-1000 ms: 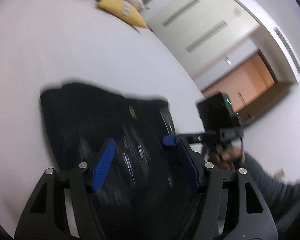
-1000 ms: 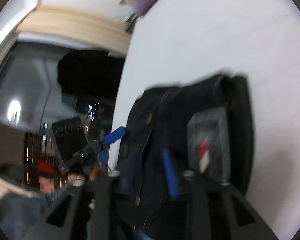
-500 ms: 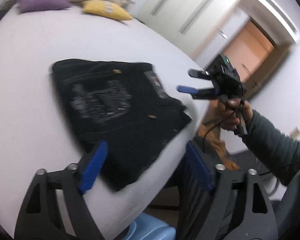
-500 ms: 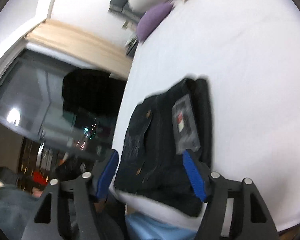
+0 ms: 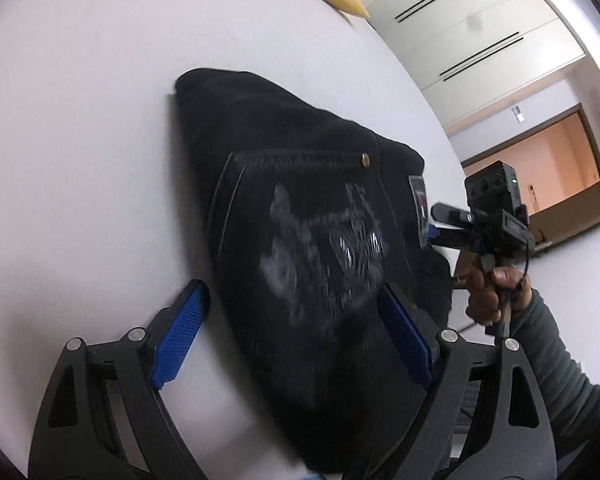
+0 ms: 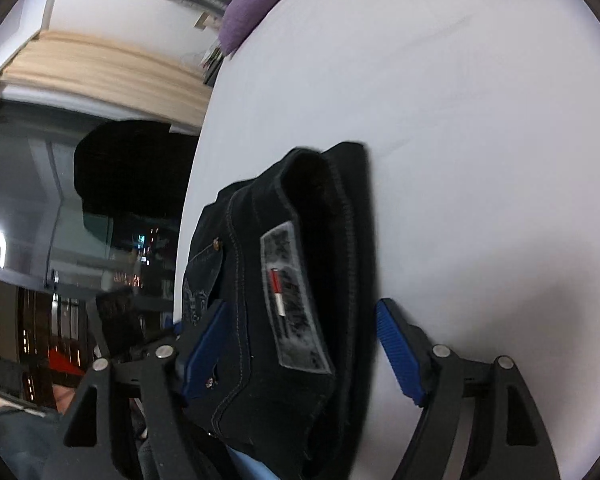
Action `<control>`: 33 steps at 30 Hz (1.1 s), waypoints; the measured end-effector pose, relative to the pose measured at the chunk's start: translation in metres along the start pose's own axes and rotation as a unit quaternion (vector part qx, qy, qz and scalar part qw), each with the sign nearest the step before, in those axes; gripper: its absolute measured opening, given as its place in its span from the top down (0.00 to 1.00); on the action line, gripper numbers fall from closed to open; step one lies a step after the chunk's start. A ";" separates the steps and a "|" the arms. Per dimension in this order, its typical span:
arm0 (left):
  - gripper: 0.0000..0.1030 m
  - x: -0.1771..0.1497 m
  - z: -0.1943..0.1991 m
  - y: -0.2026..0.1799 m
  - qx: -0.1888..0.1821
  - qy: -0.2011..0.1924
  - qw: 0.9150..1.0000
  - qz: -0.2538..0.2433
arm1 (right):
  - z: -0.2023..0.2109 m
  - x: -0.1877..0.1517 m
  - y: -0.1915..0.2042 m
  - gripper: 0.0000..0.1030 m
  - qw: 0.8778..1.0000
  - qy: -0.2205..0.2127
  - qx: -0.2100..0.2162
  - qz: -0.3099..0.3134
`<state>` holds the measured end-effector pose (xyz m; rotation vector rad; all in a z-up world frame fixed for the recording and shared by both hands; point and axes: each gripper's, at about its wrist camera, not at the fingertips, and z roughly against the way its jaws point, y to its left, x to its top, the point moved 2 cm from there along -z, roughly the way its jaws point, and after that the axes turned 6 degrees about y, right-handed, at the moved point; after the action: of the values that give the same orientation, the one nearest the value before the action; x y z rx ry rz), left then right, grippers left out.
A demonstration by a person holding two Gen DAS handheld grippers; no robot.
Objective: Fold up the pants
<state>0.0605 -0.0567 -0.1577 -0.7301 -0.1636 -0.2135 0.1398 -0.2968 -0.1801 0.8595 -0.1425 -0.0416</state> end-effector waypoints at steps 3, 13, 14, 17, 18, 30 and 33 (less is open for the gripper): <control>0.43 0.013 -0.008 -0.001 0.008 0.019 1.000 0.006 | -0.004 0.006 0.002 0.32 1.000 0.007 -0.006 0.004; 0.79 0.027 -0.001 -0.020 0.031 0.009 0.999 -0.007 | 0.022 -0.005 0.021 0.76 0.993 -0.012 -0.104 0.053; 0.80 0.028 0.004 -0.021 0.030 0.004 0.999 -0.010 | 0.025 -0.001 0.034 0.77 0.992 -0.017 -0.107 0.067; 0.80 0.042 0.024 -0.026 0.030 -0.018 0.999 -0.019 | 0.037 0.015 0.067 0.80 0.989 -0.036 -0.104 0.103; 0.80 0.051 0.036 -0.026 0.034 -0.031 0.999 -0.024 | 0.038 0.020 0.074 0.80 0.988 -0.037 -0.099 0.108; 0.80 0.179 0.095 0.043 0.103 -0.088 0.990 -0.032 | -0.011 0.164 0.113 0.81 0.986 -0.062 -0.069 0.136; 0.80 0.203 0.086 0.069 0.109 -0.085 0.990 -0.026 | -0.032 0.191 0.096 0.81 0.989 -0.057 -0.066 0.119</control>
<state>0.2671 0.0237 -0.0933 -0.5254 -0.3631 -0.1805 0.3317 -0.2283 -0.1069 0.7033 -0.3461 0.1222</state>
